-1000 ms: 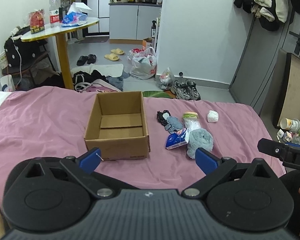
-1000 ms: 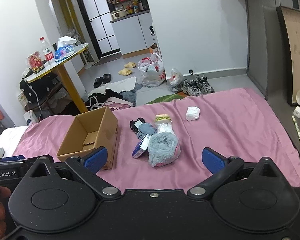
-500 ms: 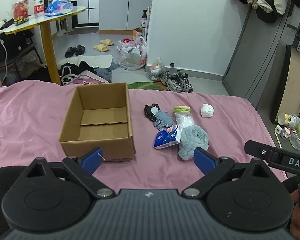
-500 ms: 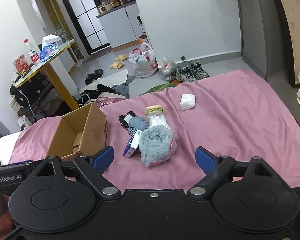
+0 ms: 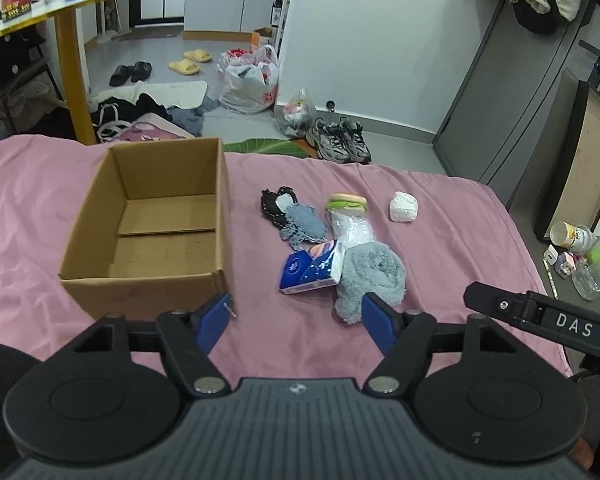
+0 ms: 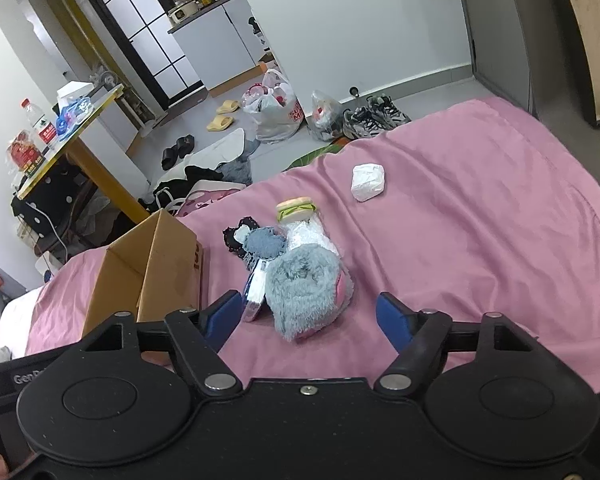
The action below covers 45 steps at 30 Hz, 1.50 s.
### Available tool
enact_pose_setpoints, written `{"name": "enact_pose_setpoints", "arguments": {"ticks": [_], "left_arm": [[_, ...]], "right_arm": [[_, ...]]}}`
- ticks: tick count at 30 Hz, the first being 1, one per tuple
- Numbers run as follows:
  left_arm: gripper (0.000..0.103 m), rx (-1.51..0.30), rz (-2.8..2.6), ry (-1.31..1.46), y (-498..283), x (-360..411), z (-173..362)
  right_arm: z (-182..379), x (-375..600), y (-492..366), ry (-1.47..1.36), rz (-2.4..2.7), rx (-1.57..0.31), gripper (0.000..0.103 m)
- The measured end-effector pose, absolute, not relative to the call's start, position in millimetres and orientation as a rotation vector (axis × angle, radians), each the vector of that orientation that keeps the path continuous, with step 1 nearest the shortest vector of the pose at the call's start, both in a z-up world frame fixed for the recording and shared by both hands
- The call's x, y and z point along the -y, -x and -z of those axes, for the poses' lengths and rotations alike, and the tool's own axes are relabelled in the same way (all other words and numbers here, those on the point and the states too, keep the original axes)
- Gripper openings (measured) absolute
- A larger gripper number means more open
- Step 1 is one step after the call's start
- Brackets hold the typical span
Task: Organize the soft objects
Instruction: 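Reach the left tool to the grey-blue plush toy and close on it, then lift the plush toy with the left tool and carry it over the box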
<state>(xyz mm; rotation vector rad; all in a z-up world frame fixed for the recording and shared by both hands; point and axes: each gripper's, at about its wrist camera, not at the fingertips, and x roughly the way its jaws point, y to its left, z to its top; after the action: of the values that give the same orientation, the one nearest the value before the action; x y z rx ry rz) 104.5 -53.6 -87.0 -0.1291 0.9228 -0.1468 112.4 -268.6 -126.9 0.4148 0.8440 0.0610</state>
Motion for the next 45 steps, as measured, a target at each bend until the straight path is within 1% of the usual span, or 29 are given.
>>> {"name": "enact_pose_setpoints", "arguments": {"ticks": [4,6,7,12,14,17,20,27,31,36,45], "left_arm": [[0.061,-0.942,0.160,0.134,-117.8,62.2,95.5],[0.055,-0.954,0.166,0.148,-123.6,65.6,99.4],[0.053,-0.960,0.168,0.156,-126.9,67.4,101.5],[0.045,-0.981,0.171,0.188,-140.6,74.5,110.6],[0.043,-0.994,0.168,0.204,-146.5,76.8,114.9],[0.040,-1.010,0.161,0.225,-154.7,79.6,121.6],[0.033,-1.028,0.151,0.248,-164.3,82.0,128.1],[0.027,-1.072,0.144,0.332,-186.3,87.0,143.5],[0.027,-1.102,0.153,0.364,-196.3,95.4,152.9],[0.025,-1.141,0.156,0.422,-206.5,101.8,167.5],[0.024,-1.184,0.125,0.503,-222.1,107.9,186.1]], "right_arm": [[134.9,274.3,-120.8,-0.453,-0.054,-0.859,0.065],[137.9,276.1,-124.1,-0.470,-0.049,-0.863,0.064],[139.2,276.6,-126.4,-0.475,-0.047,-0.864,0.063],[150.4,283.0,-137.3,-0.535,-0.043,-0.893,0.052],[156.9,288.3,-142.4,-0.581,-0.034,-0.909,0.045],[165.9,292.9,-150.3,-0.632,-0.025,-0.932,0.038],[174.7,296.1,-159.1,-0.677,-0.022,-0.948,0.035],[195.8,303.8,-175.2,-0.773,-0.010,-0.998,0.035],[208.6,308.2,-182.7,-0.839,-0.001,-1.023,0.032],[221.3,312.9,-189.2,-0.918,-0.008,-1.050,0.031],[238.4,312.9,-201.6,-0.936,0.020,-1.095,0.031]]}}
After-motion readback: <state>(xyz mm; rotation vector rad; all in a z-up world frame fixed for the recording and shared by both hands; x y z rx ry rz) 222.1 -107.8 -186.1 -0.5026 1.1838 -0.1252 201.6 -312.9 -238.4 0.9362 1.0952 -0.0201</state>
